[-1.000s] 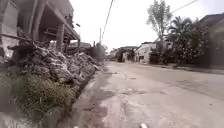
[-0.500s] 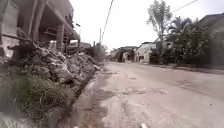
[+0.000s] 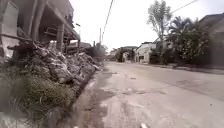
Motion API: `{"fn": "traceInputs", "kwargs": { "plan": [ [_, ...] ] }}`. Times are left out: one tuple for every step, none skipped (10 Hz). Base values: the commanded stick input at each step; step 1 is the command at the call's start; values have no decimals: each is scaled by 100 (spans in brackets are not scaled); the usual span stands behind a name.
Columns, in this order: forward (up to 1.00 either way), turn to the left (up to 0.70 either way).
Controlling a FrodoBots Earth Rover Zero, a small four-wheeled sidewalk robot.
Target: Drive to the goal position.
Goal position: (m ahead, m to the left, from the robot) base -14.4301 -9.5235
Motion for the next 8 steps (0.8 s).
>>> {"fn": "traceInputs", "kwargs": {
  "plan": [
    [4,0],
    [5,0],
    [4,0],
    [4,0],
    [4,0],
    [4,0],
    [5,0],
    [5,0]
  ]
}}
